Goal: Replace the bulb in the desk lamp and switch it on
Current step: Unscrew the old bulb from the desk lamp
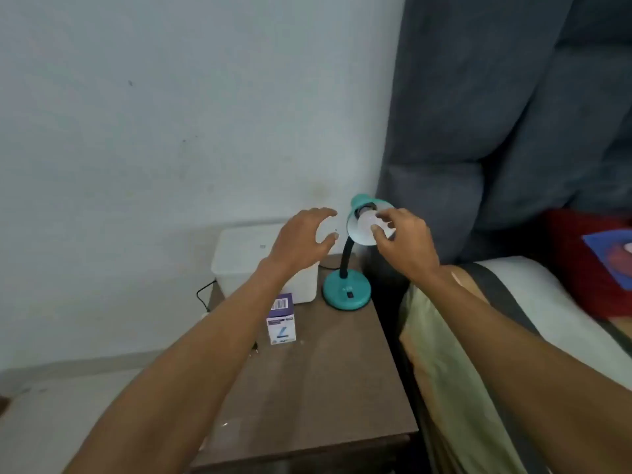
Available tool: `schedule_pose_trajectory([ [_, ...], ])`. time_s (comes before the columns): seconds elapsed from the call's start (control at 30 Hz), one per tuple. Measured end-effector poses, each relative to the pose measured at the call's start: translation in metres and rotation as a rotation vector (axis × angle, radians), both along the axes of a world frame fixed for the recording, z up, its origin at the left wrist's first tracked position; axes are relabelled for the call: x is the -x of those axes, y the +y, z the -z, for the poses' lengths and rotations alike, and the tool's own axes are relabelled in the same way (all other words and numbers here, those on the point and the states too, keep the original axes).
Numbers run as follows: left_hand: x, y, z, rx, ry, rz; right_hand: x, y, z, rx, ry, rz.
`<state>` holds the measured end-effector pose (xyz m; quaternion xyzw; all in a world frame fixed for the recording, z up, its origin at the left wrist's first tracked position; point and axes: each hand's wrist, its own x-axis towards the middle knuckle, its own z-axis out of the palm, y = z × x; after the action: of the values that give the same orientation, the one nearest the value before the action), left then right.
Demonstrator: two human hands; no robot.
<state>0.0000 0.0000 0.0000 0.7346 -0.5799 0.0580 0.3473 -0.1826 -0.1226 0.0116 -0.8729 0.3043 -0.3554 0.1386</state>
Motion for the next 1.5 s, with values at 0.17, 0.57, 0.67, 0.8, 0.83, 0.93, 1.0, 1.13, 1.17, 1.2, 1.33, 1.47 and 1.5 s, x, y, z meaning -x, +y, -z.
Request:
schedule_pose_trajectory([
  [0.17, -0.004, -0.037, 0.022, -0.123, -0.001, 0.13, -0.006, -0.022, 0.018, -0.095, 0.037, 0.04],
  [0.57, -0.021, -0.087, 0.05, -0.023, -0.042, 0.31, -0.044, -0.037, 0.047, -0.172, -0.146, 0.035],
  [0.67, -0.022, -0.09, 0.055, 0.039, -0.062, 0.303, -0.053, -0.038, 0.053, -0.187, -0.165, 0.077],
  [0.8, -0.027, -0.093, 0.057, 0.052, -0.074, 0.301, -0.06, -0.037, 0.058, -0.043, -0.05, 0.086],
  [0.83, -0.027, -0.093, 0.057, 0.056, -0.072, 0.305, -0.06, -0.038, 0.061, 0.014, -0.009, 0.08],
  [0.93, -0.027, -0.093, 0.058, 0.065, -0.068, 0.309, -0.059, -0.039, 0.064, 0.082, 0.013, 0.065],
  [1.0, -0.028, -0.093, 0.059, 0.065, -0.072, 0.31, -0.059, -0.039, 0.067, 0.018, -0.065, 0.077],
  [1.13, -0.027, -0.093, 0.061, 0.064, -0.071, 0.3, -0.062, -0.041, 0.065, -0.121, -0.068, 0.126],
  [1.17, -0.027, -0.093, 0.062, 0.067, -0.065, 0.294, -0.062, -0.04, 0.065, -0.073, -0.035, 0.115],
  [1.2, -0.027, -0.092, 0.062, 0.067, -0.061, 0.29, -0.062, -0.039, 0.065, -0.006, 0.008, 0.096],
  [1.33, -0.027, -0.093, 0.062, 0.06, -0.069, 0.295, -0.061, -0.038, 0.071, 0.02, -0.04, 0.08],
  [1.47, -0.025, -0.095, 0.063, 0.046, -0.07, 0.3, -0.065, -0.04, 0.068, -0.165, -0.103, 0.162],
  [1.5, -0.026, -0.095, 0.063, 0.047, -0.068, 0.296, -0.065, -0.04, 0.066, -0.109, -0.075, 0.144],
])
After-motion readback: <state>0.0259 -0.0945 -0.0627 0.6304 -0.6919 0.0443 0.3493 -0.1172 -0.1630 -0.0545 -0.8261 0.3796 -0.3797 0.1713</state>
